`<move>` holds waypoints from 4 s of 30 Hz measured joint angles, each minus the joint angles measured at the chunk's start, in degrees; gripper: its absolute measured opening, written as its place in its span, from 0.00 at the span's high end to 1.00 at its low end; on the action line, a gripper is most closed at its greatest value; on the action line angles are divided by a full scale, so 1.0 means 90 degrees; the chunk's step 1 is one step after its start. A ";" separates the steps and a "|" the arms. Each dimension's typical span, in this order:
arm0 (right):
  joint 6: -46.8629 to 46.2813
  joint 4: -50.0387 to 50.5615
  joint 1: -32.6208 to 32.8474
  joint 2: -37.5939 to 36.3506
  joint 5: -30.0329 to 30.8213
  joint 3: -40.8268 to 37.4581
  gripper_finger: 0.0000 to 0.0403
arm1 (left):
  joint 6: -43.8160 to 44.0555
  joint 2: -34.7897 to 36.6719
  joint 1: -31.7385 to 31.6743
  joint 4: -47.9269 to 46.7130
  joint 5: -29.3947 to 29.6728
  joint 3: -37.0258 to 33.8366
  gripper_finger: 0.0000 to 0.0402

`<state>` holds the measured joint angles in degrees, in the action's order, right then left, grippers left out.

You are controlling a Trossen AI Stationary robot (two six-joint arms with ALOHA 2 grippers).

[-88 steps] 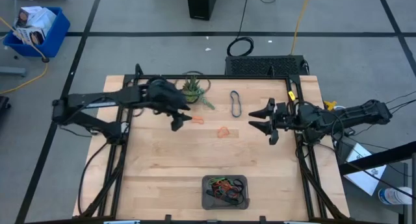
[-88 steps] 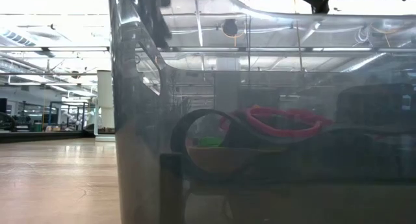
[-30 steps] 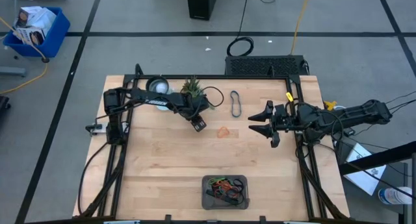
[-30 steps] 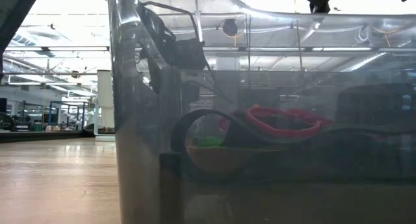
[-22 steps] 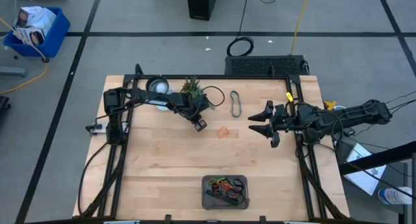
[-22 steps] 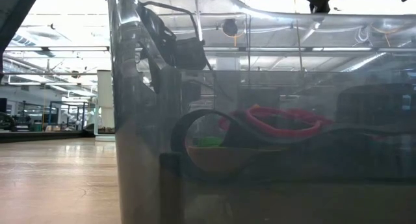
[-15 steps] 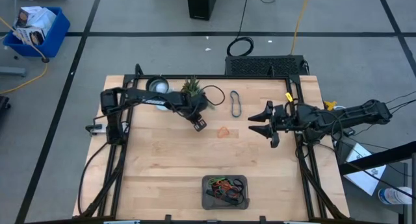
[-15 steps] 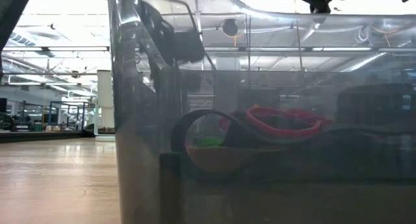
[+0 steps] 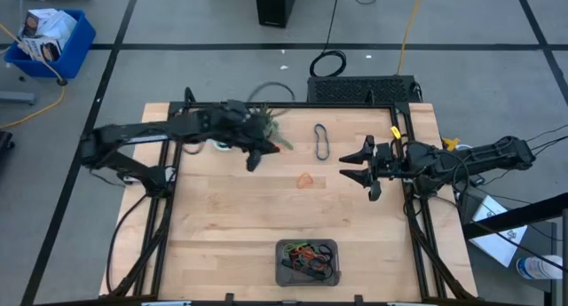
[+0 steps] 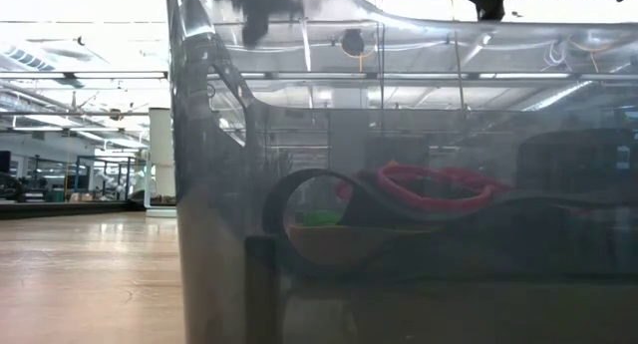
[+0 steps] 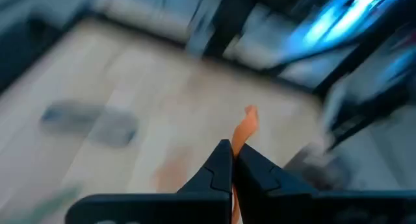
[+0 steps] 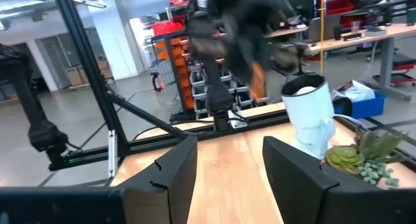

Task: Pick and place rubber bands into bin
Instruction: Put the orange rubber band into the black transparent bin

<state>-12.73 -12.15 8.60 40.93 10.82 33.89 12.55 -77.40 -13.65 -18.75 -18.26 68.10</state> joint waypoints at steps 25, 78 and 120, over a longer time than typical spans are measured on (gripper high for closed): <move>-0.0005 0.1656 0.0000 0.0002 0.0121 -0.0002 0.58 | 0.0073 -0.1563 0.3305 -0.2043 0.0936 0.3752 1.00; -0.0034 0.2048 0.0002 0.0000 0.0096 -0.0005 0.57 | 0.2574 -0.4597 0.3755 -0.1930 0.0891 0.3750 0.51; 0.0020 0.4041 -0.1550 0.3824 0.1036 0.2820 0.57 | -0.0576 0.3957 0.1481 -0.0020 0.1480 -0.2313 0.50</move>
<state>-12.56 24.21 -5.35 75.35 20.14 59.27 7.36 -41.79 -0.32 -18.93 -4.94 47.28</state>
